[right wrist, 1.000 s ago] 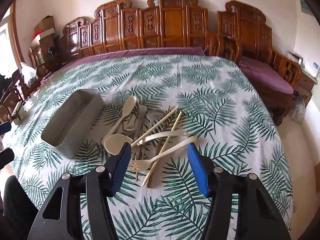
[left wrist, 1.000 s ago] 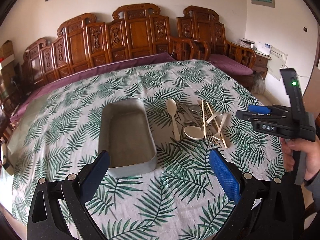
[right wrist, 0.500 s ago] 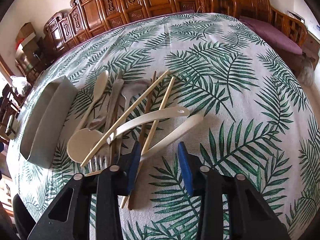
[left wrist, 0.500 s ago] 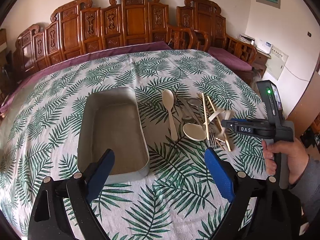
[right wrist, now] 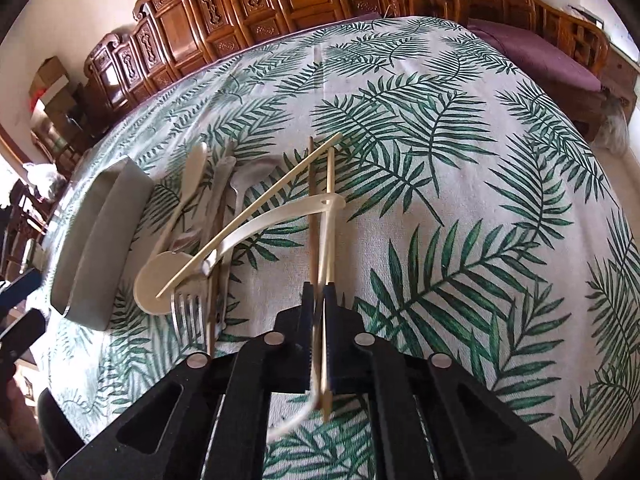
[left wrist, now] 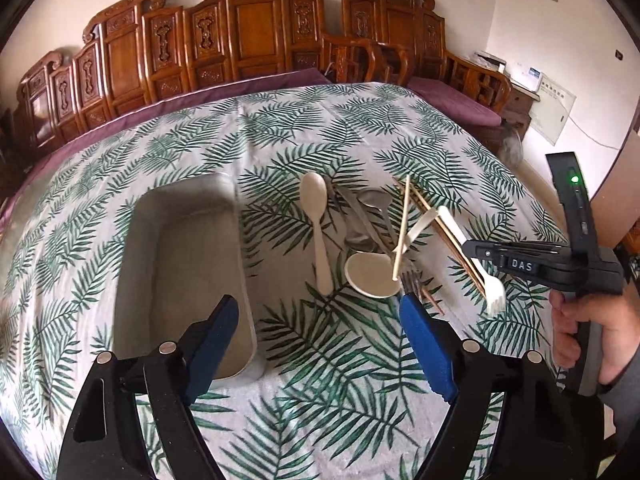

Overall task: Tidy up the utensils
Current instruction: 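Lift the wooden fork with the right gripper while the left gripper grasps a wooden chopstick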

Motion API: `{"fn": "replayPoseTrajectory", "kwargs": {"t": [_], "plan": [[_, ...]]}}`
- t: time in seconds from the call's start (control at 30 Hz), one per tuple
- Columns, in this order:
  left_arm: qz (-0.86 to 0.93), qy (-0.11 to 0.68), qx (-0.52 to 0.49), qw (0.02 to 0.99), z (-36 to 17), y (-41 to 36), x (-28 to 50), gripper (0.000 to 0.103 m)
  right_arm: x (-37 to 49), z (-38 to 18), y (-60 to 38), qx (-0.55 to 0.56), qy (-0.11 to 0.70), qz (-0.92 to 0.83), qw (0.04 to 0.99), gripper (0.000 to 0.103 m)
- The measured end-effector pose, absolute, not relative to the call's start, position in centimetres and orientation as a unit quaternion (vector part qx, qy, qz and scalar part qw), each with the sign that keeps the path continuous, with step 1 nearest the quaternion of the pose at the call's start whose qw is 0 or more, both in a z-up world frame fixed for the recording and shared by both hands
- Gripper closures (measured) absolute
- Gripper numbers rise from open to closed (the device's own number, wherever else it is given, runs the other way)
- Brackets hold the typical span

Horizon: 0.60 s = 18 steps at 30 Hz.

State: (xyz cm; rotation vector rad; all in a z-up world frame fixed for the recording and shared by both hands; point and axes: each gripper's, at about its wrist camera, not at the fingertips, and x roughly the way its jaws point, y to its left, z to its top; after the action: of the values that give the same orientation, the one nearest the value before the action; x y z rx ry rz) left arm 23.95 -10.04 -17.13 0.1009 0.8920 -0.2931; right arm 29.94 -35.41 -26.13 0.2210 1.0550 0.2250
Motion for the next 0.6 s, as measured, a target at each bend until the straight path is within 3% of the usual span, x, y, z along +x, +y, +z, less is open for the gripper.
{"fn": "replayPoseTrajectory", "kwargs": {"t": [0.2, 0.6], "plan": [[-0.157, 0.436, 0.056, 0.884, -17.6, -12.4, 25.5, 0.031, 28.0, -24.0, -35.8, 0.091, 0.485, 0.125, 0.861, 0.099], [-0.195, 0.469, 0.095, 0.856, -20.6, -17.6, 29.4, 0.064, 27.7, -23.2, -39.0, 0.089, 0.473, 0.102, 0.871, 0.099]]}}
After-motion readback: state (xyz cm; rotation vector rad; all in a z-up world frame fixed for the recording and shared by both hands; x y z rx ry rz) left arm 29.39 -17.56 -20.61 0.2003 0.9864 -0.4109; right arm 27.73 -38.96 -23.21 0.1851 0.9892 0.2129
